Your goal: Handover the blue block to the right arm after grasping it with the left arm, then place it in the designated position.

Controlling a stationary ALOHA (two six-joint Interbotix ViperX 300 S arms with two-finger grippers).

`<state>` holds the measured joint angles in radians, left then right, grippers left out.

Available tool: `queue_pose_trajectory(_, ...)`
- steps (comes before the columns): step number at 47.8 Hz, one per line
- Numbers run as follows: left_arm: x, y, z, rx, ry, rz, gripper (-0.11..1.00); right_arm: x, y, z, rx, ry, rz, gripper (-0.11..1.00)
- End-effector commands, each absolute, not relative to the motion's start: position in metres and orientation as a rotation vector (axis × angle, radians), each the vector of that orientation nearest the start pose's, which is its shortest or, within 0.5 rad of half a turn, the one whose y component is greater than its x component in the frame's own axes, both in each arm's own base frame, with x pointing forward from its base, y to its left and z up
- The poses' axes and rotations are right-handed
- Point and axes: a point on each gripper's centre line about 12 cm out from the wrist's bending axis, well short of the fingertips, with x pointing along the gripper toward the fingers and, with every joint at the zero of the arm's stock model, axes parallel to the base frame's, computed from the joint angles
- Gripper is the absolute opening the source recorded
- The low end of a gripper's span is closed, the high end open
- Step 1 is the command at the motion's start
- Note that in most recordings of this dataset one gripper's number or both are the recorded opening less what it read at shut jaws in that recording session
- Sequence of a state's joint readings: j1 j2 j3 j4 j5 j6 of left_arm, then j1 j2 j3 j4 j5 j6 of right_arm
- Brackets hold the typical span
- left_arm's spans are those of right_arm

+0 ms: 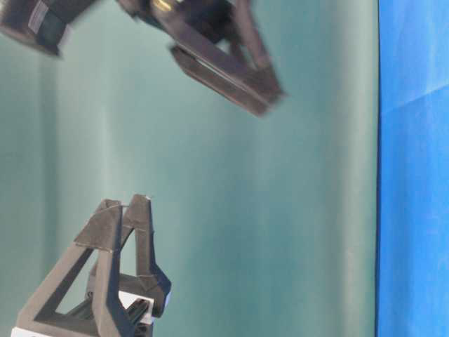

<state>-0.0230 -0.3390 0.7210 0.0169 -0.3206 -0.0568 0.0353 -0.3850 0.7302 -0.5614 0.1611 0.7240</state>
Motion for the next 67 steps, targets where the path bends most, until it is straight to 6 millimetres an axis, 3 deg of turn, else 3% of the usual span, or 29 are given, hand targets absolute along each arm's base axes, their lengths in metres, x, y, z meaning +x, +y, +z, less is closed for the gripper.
queue_pose_trajectory(1, 0.353, -0.009, 0.322, -0.039, 0.028, -0.030, 0.93, 0.315, 0.002, 0.295, 0.132, 0.399, -0.079, 0.91)
queue_pose_trajectory(13, 0.353, -0.009, 0.322, -0.041, 0.027, -0.030, 0.93, 0.287, 0.000, 0.313, 0.128, 0.326, -0.076, 0.91)
queue_pose_trajectory(30, 0.353, -0.009, 0.322, -0.041, 0.027, -0.030, 0.93, 0.290, 0.001, 0.313, 0.121, 0.318, -0.066, 0.91)
queue_pose_trajectory(48, 0.353, -0.009, 0.322, -0.042, 0.025, -0.030, 0.93, 0.291, 0.000, 0.327, 0.095, 0.157, 0.016, 0.90)
queue_pose_trajectory(67, 0.353, -0.009, 0.322, -0.041, 0.025, -0.030, 0.93, 0.291, -0.005, 0.323, 0.098, 0.138, 0.019, 0.90)
